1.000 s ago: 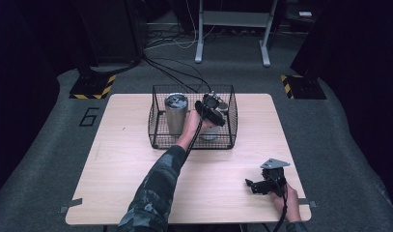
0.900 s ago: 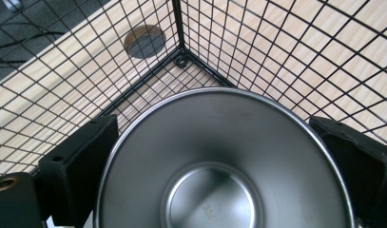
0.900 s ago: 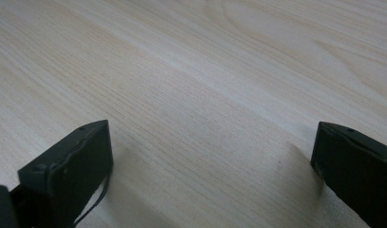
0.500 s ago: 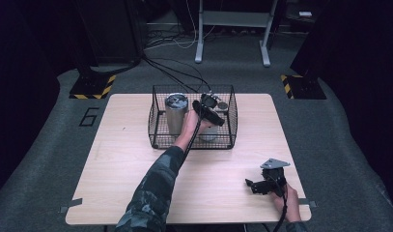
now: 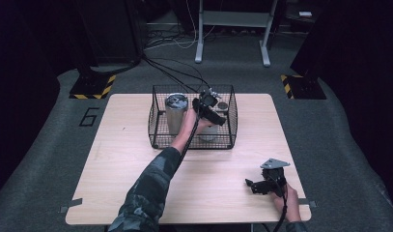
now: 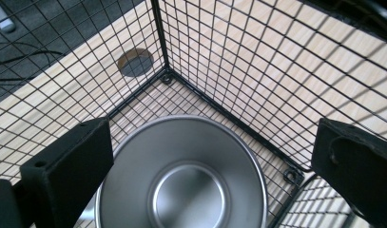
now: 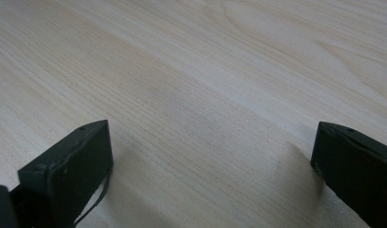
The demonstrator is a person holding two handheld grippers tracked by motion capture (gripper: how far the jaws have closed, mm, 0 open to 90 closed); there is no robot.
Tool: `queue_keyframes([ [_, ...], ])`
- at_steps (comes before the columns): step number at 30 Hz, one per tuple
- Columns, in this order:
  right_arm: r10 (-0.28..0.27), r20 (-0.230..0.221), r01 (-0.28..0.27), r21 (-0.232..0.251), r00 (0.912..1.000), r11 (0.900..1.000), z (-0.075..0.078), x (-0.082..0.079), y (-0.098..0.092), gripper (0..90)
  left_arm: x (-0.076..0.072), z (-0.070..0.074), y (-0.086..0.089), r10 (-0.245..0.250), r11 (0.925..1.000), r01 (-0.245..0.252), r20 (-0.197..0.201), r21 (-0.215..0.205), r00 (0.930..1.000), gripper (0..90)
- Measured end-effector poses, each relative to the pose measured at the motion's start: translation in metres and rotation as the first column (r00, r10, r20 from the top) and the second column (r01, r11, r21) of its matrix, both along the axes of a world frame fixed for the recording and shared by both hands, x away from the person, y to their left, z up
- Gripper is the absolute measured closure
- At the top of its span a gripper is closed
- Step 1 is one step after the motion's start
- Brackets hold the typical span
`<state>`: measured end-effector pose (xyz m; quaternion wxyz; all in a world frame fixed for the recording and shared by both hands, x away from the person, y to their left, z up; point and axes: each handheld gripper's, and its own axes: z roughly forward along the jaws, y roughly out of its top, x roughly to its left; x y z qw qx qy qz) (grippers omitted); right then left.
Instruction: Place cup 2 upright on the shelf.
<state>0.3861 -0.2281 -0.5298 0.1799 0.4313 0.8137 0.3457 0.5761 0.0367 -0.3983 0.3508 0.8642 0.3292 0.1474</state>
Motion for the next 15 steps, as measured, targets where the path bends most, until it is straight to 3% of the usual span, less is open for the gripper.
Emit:
queue_keyframes([
  [15, -0.001, 0.0, 0.001, 0.001, 1.0, 1.0, 0.0, 0.0, 0.0, 0.0, -0.037, 0.013, 0.02, -0.056, 0.998, 0.057, 0.029, -0.028, 0.998, 2.2],
])
